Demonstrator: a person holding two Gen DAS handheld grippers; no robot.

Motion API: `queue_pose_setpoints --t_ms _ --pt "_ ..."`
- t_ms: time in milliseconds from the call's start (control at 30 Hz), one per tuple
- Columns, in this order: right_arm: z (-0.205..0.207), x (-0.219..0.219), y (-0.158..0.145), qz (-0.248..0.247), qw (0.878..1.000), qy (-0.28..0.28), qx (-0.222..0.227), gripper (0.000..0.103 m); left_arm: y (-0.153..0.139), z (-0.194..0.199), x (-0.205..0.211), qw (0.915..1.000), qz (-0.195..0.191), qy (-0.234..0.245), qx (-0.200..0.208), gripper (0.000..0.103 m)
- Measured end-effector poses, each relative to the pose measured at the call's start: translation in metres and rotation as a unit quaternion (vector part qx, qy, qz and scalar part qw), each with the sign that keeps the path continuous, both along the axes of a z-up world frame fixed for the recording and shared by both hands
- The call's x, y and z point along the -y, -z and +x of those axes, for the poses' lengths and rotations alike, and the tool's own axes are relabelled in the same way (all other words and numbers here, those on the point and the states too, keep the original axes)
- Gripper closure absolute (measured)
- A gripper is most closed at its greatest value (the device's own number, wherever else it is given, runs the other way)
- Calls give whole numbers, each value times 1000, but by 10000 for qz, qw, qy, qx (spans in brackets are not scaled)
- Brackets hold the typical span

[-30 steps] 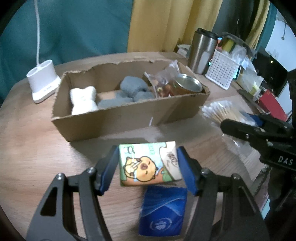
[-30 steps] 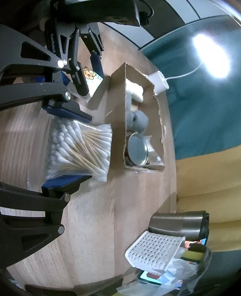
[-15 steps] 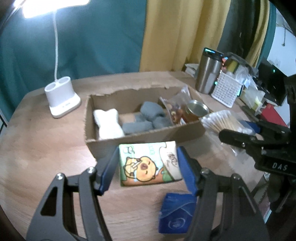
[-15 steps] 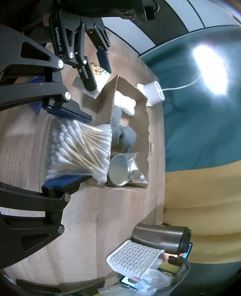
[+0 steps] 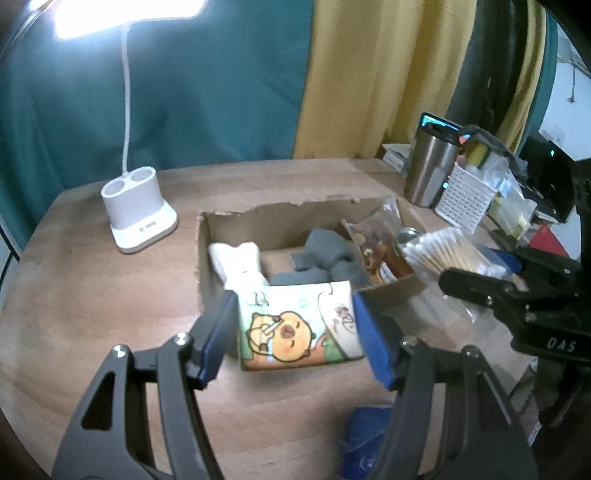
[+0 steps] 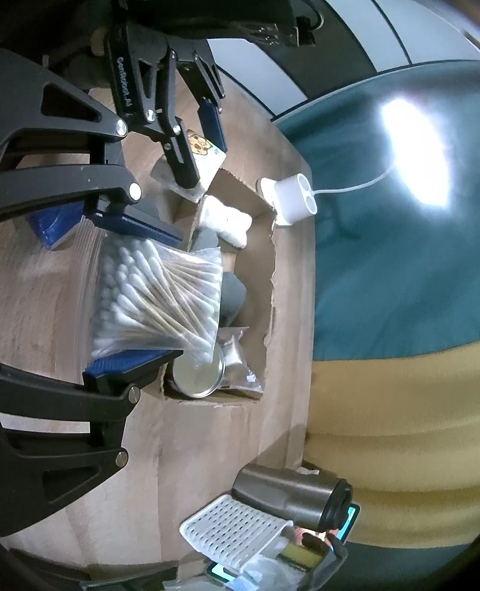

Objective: Organize objects
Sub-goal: 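Carry the cartoon box with the left tool while the right tool carries the swab bag over the cardboard box, then lower the cartoon box into the cardboard box and open the left tool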

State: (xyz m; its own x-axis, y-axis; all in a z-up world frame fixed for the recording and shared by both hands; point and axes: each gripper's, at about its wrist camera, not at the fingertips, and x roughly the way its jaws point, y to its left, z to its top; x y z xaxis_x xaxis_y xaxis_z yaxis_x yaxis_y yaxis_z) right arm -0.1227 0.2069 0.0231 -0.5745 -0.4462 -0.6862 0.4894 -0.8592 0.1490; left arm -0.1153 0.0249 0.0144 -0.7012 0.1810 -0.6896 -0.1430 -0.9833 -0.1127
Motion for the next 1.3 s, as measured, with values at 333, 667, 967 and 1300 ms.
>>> queue_pose_setpoints --t_ms 333,667,967,1300 --pt "-17 6 -2 -82 10000 -23 18 47 3 -19 5 10000 -2 -67 49 38" --pt "-38 10 -4 -198 9998 -70 3 47 9 -47 4 9998 45 -160 138 38" --pt "-60 6 1 -359 9992 -51 161 47 20 -77 0 9990 -79 -403 201 38" --pt "-81 0 7 -491 9983 -16 318 47 34 -107 -9 9971 -276 -581 414 37"
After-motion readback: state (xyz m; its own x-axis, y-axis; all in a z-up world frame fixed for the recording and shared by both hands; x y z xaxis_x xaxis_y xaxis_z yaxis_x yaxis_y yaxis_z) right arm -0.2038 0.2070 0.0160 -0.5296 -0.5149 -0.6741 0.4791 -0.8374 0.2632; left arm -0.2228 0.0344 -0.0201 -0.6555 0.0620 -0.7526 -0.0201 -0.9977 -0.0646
